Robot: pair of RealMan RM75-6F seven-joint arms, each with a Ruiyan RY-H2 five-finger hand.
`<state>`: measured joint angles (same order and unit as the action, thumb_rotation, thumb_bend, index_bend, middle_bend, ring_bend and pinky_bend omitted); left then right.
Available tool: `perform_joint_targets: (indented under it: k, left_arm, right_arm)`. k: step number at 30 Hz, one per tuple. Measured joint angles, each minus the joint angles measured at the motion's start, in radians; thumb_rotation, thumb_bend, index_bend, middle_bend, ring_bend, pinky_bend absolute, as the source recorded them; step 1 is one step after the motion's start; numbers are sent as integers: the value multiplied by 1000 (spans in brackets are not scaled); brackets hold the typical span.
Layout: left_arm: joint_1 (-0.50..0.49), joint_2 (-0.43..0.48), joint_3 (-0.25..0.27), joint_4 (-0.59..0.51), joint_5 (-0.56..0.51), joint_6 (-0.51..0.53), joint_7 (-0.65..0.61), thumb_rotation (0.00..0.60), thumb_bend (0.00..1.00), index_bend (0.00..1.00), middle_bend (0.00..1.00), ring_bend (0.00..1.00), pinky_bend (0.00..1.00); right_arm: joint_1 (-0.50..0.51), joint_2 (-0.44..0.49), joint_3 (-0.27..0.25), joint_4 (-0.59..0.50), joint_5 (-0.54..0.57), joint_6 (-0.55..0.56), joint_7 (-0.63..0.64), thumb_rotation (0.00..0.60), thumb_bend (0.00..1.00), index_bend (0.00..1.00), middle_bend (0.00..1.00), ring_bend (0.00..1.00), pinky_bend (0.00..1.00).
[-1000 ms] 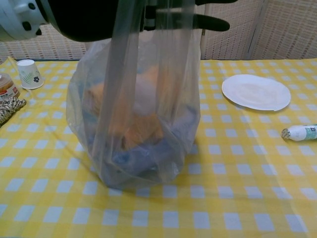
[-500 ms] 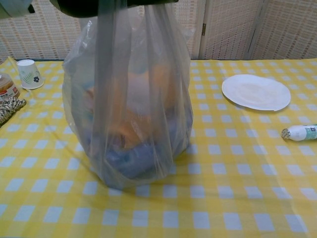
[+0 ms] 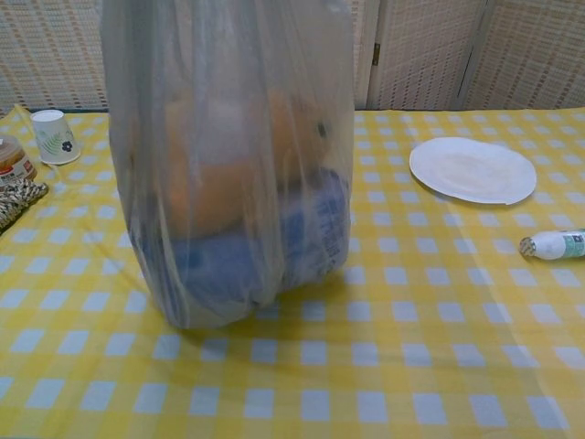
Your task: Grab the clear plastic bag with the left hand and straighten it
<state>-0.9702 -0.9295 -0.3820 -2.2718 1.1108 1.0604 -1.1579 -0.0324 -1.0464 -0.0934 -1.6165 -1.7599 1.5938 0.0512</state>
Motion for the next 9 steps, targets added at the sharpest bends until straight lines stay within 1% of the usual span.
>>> perform_joint_targets:
  k: [1, 2, 5, 9]
  left_arm:
    - [-3, 31, -33, -3, -15, -16, -11, 600, 699, 795, 1000, 872, 1000]
    - [-9, 75, -79, -6, -39, -39, -24, 600, 699, 795, 1000, 872, 1000]
    - [-25, 175, -176, -13, -127, -87, -41, 600, 699, 795, 1000, 873, 1000]
    - [-44, 247, -252, -27, -260, -147, -33, 600, 699, 795, 1000, 874, 1000]
  right_arm:
    - [1, -1, 0, -1, 1, -3, -2, 600, 376, 0, 0, 0, 0]
    - [3, -1, 1, -3, 2, -7, -4, 600, 376, 0, 0, 0, 0]
    - [7, -3, 2, -11, 4, -16, -14, 600, 376, 0, 0, 0, 0]
    - [11, -7, 3, -17, 5, -26, -28, 600, 376, 0, 0, 0, 0]
